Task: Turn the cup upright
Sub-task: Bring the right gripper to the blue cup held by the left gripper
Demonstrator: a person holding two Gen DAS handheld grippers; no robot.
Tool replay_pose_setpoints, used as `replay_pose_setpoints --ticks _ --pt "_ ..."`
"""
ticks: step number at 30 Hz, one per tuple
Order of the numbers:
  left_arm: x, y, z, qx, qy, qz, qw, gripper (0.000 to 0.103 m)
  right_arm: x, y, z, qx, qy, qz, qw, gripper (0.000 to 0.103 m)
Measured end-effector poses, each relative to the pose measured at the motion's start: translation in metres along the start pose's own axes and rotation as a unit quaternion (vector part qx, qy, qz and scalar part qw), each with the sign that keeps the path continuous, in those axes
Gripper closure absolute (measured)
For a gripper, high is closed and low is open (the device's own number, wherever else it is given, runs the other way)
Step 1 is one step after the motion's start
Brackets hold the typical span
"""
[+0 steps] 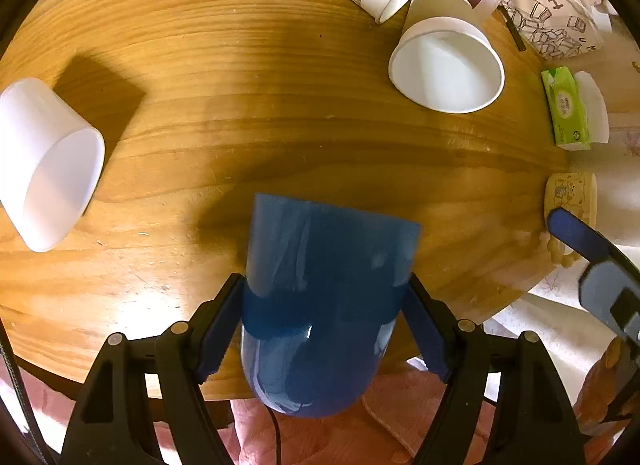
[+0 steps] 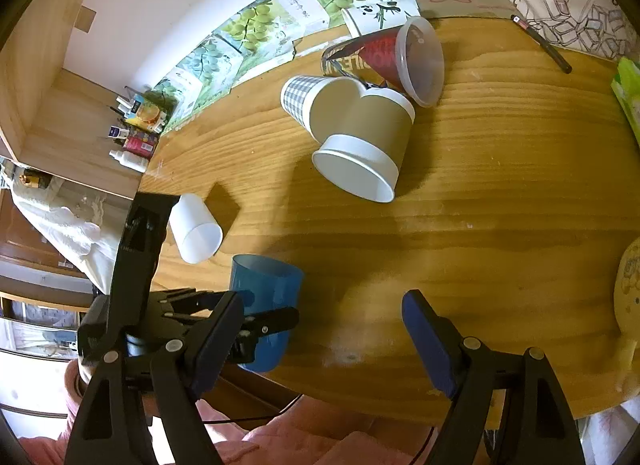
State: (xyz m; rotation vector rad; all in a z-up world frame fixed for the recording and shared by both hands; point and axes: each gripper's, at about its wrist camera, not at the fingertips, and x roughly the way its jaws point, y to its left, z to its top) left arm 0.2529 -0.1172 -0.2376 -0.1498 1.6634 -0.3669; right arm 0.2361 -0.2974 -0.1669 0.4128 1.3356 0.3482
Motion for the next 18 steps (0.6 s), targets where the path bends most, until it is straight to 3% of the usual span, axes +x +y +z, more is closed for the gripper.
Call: replay_pose_setpoints --ticks 8,18 --pt "-0.001 0.011 -0.007 -0.036 -0.018 -0.039 0.9985 0.022 0.021 -0.006 0.010 0.015 0.034 0.041 0.998 0.021" --pt "-0.013 0.012 -0.019 -0.029 -0.048 -0.042 0.9976 0.022 0.063 -0.012 0.011 0.068 0.108 0.122 0.984 0.021"
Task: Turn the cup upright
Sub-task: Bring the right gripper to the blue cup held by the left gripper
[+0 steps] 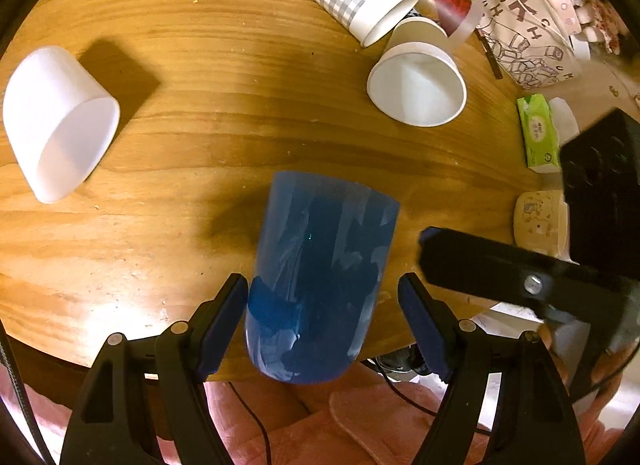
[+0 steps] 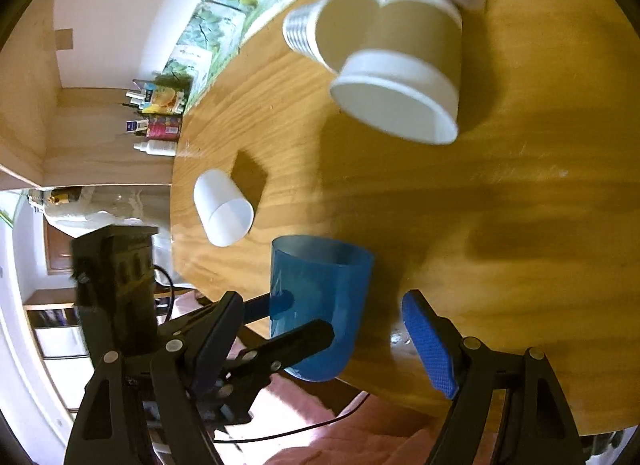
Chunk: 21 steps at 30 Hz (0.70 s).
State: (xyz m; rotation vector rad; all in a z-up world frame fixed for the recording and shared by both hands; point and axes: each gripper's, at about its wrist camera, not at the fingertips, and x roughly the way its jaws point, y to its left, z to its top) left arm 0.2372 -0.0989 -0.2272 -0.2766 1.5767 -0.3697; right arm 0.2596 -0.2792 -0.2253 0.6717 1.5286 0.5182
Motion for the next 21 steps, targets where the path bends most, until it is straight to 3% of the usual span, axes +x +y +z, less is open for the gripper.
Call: replay_pose_setpoints --ticks 13,21 --pt "-0.025 0.014 -0.022 0.014 -0.051 0.020 0.9984 0.022 0.027 0.009 0.008 0.008 0.034 0.006 0.999 0.021" --pt "-0.057 0.033 -0.046 0.029 -0.124 0.028 0.9915 0.022 0.039 0.023 0.009 -0.006 0.031 -0.019 0.999 0.021"
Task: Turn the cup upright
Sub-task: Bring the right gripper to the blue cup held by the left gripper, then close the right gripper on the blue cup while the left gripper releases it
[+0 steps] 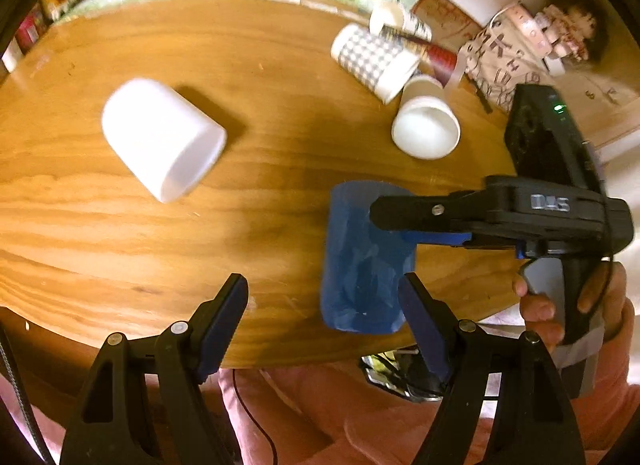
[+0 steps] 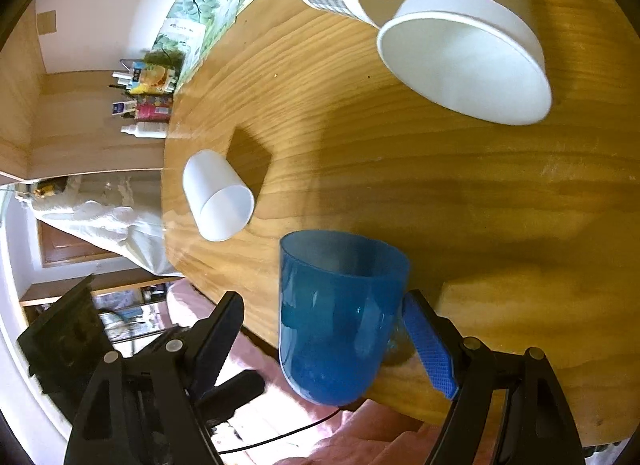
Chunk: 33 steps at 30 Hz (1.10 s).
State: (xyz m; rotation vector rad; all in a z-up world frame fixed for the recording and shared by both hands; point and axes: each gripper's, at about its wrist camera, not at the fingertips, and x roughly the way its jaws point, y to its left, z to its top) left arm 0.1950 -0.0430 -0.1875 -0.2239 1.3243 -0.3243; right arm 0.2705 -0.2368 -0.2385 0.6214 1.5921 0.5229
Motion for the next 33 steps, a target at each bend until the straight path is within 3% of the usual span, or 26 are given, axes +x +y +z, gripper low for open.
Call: replay_pose_setpoints --ticks 10,15,19,28,33 --pt "-0.026 0.025 -0.019 0.006 -0.051 0.023 0.9984 0.022 0.011 0.008 -0.007 0.001 -0.017 -0.038 0.999 0.034" --pt "-0.026 0.037 -0.025 0.007 -0.050 0.028 0.9983 0.022 0.014 0.010 -0.011 0.000 -0.030 -0.050 0.998 0.036" --pt "-0.025 0.044 -0.029 0.014 -0.050 0.054 0.9972 0.022 0.013 0.011 -0.016 0.004 -0.048 -0.054 0.997 0.036" --pt "-0.036 0.056 -0.037 0.053 -0.074 0.072 0.9932 0.022 0.006 0.025 -0.033 0.007 -0.129 -0.085 0.988 0.037" --pt "-0.045 0.059 -0.040 0.072 -0.087 0.057 0.9919 0.022 0.002 0.038 -0.045 0.005 -0.180 -0.092 0.979 0.037"
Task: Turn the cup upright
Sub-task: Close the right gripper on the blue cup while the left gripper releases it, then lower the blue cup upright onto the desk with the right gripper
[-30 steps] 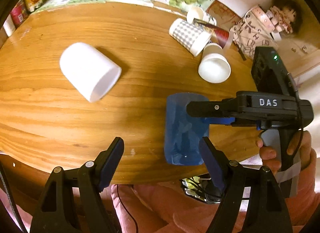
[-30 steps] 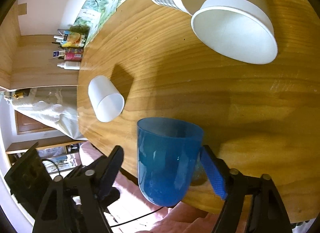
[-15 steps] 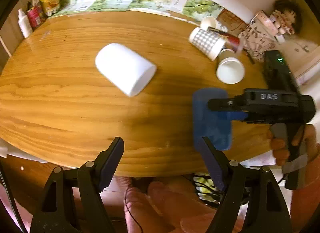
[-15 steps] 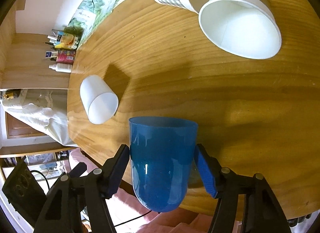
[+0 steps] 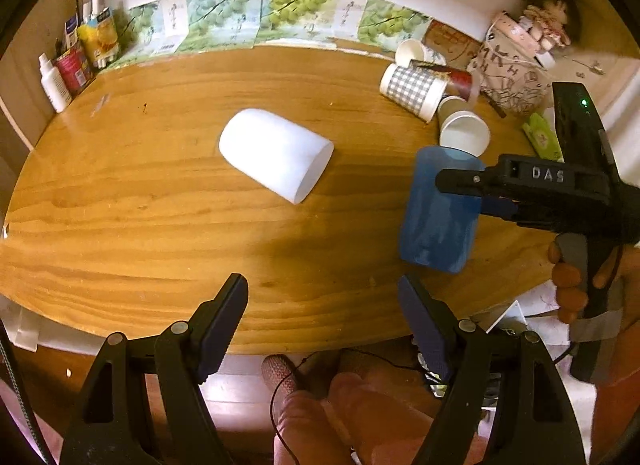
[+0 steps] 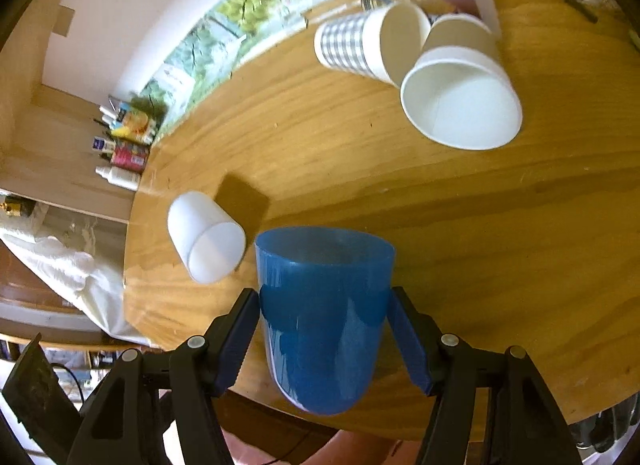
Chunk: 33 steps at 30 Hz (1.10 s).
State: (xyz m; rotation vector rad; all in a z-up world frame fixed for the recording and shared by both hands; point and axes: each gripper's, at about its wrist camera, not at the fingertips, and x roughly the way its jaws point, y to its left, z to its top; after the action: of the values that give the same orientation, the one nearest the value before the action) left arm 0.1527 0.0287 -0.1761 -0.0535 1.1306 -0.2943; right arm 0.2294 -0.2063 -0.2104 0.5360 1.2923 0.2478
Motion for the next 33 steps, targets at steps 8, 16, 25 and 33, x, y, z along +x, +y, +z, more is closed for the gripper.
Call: replay_pose_setpoints --ticks 8,16,25,33 --pt "-0.006 0.001 0.000 0.034 -0.006 -0.021 0.9992 0.022 -0.017 0.024 -0.023 -0.034 -0.105 -0.003 0.994 0.037" --pt "-0.005 -0.002 -0.003 0.063 0.013 -0.023 0.9976 0.022 -0.026 0.047 -0.042 -0.103 -0.220 -0.080 0.967 0.037" --pt "-0.006 0.004 -0.002 0.077 0.011 -0.008 0.9970 0.022 -0.018 0.050 -0.069 -0.145 -0.340 -0.135 0.919 0.037" --pt "-0.003 0.011 -0.004 0.082 0.017 0.014 0.9964 0.023 -0.005 0.047 -0.085 -0.167 -0.406 -0.183 0.880 0.037"
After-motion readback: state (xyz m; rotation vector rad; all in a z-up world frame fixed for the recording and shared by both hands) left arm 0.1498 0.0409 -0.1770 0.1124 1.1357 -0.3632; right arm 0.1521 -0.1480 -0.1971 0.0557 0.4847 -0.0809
